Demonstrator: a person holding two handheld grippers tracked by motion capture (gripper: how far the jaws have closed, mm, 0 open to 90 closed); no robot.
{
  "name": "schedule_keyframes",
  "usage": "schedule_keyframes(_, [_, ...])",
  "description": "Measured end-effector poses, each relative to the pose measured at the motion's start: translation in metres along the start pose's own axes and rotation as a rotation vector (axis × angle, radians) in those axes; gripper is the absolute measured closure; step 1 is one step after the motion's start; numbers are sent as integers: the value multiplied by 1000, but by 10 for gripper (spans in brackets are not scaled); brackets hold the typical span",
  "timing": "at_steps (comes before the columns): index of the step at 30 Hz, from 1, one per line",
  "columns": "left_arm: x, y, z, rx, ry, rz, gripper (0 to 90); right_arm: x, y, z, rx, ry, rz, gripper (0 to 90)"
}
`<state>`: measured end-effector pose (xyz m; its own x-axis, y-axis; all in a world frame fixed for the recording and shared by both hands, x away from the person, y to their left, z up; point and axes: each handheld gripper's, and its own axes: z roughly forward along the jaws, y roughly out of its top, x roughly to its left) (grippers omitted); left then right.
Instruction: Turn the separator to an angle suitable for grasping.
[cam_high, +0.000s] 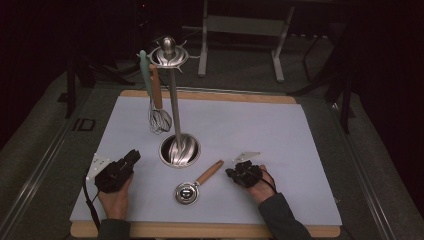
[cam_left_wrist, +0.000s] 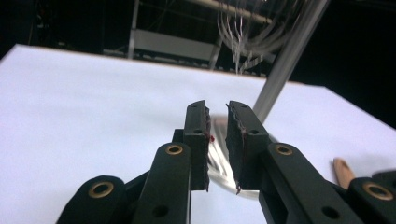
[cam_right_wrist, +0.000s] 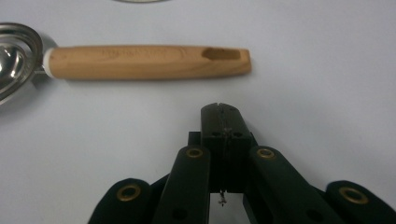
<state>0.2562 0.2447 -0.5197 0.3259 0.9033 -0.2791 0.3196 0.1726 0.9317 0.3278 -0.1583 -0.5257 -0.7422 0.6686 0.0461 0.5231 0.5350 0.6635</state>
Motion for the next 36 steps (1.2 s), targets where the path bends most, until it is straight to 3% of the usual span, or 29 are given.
schedule_keyframes(6, [-3, -8, 4, 28, 1, 21, 783, 0, 16, 11, 7, -6, -12, 900])
schedule_keyframes(15, [-1, -16, 9, 56, 25, 15, 781, -3, 43, 33, 41, -8, -22, 900])
schedule_keyframes(22, [-2, -17, 10, 62, 28, 21, 781, -1, 60, 46, 59, -7, -2, 899])
schedule_keyframes(27, [-2, -17, 11, 64, 27, 24, 780, 14, 63, 42, 28, 14, -11, 885])
schedule_keyframes(28, [-2, -17, 11, 65, 29, 27, 779, 26, 65, 38, 12, 37, -35, 877])
schedule_keyframes(34, [-3, -18, 11, 69, 29, 29, 778, 63, 68, 39, 3, 140, -104, 874])
schedule_keyframes(36, [-3, -18, 11, 69, 28, 30, 778, 73, 68, 42, 10, 155, -117, 874])
